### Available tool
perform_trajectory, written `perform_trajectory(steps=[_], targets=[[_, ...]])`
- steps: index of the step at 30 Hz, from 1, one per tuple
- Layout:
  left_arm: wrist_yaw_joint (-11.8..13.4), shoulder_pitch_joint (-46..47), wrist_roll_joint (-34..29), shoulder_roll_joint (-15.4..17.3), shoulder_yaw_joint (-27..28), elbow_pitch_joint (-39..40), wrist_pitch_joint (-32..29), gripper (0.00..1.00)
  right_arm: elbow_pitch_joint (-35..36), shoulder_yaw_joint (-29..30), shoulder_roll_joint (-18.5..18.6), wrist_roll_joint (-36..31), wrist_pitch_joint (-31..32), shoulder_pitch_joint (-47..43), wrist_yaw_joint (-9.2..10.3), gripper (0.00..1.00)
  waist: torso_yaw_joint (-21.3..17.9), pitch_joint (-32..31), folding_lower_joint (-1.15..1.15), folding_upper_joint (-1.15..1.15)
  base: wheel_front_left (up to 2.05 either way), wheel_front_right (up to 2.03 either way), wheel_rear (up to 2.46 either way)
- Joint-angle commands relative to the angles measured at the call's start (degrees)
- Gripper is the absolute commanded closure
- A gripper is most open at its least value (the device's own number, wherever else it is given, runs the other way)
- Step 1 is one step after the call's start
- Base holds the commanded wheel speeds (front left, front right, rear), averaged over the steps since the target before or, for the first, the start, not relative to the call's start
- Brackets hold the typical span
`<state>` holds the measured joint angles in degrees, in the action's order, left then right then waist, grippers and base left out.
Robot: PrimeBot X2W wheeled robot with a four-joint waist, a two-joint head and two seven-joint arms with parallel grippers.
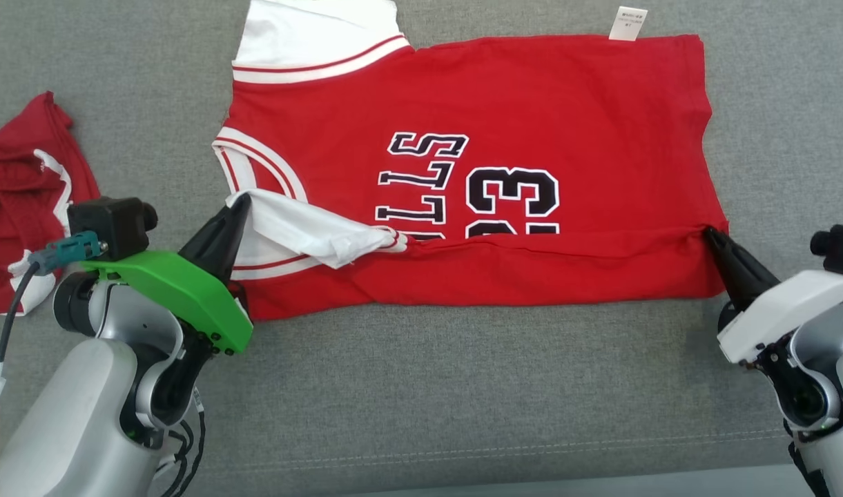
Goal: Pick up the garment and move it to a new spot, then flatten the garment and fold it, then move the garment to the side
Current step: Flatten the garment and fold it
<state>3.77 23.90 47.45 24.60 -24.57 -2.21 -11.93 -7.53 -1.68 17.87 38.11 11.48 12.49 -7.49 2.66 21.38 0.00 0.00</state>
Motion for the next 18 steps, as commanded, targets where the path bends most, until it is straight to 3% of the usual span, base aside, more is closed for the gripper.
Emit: perform_trajectory(steps=[1,8,15,16,17,18], targets=[[-0.5,1.7,-0.1,-0.2,0.2,-1.5,0.5,1.0,-0.9,-0.9,1.1,0.3,-0.8,2.2,0.02,1.0,-0.3,2.1,0.0,0.0,0.0,0.0,0.0],[-2.3,4.7,0.7,-1.9,0.4,-6.5,2.4,1.0,-5.0,-4.6,4.8,1.2,-3.1,7.7,0.02,1.0,0.6,3.5,0.0,0.0,0.0,0.0,0.0],[-2.8,5.7,1.5,-3.5,1.0,-9.8,4.6,1.0,-6.0,-6.9,6.0,2.8,-6.2,9.1,0.02,1.0,0.8,3.9,0.0,0.0,0.0,0.0,0.0],[-2.9,5.6,1.5,-3.7,1.1,-10.3,5.0,1.0,-6.3,-7.0,5.9,3.4,-7.0,9.0,0.02,0.75,0.7,3.9,0.0,0.0,0.0,0.0,0.0],[-3.2,5.5,1.5,-3.9,1.0,-10.7,5.4,1.0,-6.6,-7.4,5.8,4.0,-7.3,8.7,0.01,0.07,0.7,3.9,0.0,0.0,0.0,0.0,0.0],[-3.4,5.1,2.2,-4.4,1.3,-11.0,6.0,0.86,-6.8,-7.6,5.8,4.4,-8.1,8.4,0.02,0.0,0.7,3.8,0.0,0.0,0.0,0.0,0.0]])
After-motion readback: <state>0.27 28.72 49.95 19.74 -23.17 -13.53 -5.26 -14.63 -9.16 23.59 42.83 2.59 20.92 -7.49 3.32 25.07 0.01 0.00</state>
